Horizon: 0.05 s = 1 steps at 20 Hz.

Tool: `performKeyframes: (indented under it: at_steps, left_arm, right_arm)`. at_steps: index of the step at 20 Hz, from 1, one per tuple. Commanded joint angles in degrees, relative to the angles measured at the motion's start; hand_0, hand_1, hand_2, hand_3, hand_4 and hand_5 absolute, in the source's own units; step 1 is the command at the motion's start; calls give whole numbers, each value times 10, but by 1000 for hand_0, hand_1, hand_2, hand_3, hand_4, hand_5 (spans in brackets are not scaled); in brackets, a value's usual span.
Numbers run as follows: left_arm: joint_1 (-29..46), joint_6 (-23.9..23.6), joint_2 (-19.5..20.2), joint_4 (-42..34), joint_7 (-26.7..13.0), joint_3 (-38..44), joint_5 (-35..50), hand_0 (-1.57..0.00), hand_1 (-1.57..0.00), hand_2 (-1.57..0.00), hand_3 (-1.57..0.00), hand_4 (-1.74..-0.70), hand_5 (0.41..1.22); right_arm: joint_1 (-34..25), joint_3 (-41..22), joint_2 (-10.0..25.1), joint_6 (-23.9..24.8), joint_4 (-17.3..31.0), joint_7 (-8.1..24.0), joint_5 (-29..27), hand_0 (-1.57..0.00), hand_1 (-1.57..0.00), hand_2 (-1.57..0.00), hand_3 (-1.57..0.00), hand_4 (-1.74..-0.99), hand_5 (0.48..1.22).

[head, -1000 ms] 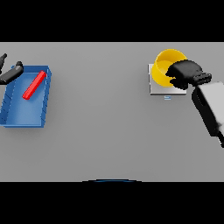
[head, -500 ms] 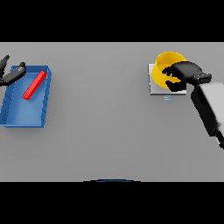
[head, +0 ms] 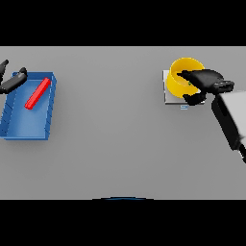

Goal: Pick up the red beaker and tilt it to pour out 1 green nut into yellow bowl. Pick up the yellow bowl and place it on the metallic measuring scale.

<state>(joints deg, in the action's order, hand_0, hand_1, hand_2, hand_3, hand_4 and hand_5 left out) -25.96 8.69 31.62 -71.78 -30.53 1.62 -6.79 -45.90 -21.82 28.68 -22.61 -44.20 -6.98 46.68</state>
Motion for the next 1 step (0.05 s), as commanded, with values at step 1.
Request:
performKeyframes:
  at_steps: [1]
  left_arm:
    - [-1, 0, -1, -3, -2, 1, 2, 1, 1, 1, 1, -833, 760]
  right_arm:
    - [-5, 0, -3, -1, 4, 4, 1, -64, -63, -50, -42, -1390, 779]
